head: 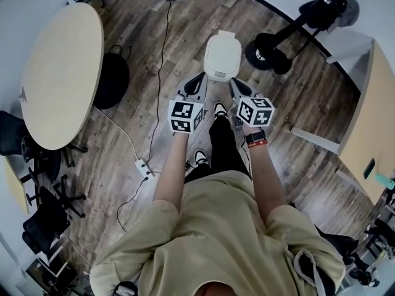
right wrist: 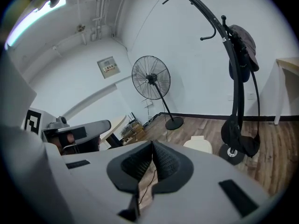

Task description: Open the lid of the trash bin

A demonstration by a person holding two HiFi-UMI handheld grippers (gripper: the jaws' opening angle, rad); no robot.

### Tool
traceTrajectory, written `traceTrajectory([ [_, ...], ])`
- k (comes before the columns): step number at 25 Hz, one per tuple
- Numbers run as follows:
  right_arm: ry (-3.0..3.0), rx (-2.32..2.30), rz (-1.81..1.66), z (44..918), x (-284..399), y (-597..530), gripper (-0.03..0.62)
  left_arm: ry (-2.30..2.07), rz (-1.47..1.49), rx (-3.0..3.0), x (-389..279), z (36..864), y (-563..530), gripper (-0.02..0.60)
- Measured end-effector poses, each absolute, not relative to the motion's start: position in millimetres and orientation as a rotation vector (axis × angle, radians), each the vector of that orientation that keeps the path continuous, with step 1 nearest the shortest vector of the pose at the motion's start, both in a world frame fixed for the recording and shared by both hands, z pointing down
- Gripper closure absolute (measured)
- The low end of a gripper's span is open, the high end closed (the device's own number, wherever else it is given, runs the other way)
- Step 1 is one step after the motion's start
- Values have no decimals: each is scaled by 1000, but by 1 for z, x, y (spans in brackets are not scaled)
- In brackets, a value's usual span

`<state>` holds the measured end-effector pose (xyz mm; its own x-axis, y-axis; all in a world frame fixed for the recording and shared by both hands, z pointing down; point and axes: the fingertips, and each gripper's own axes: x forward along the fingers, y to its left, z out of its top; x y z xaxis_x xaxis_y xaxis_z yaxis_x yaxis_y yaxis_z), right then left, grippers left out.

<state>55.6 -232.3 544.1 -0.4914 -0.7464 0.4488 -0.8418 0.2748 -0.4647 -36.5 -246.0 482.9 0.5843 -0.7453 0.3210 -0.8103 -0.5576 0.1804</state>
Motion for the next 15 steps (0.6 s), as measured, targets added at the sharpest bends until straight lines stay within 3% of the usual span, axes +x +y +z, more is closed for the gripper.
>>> traceTrajectory([
  [15,-2302,1316,1110,661,60,-285,592,-1229,345,2433,-24,575,-298,558],
])
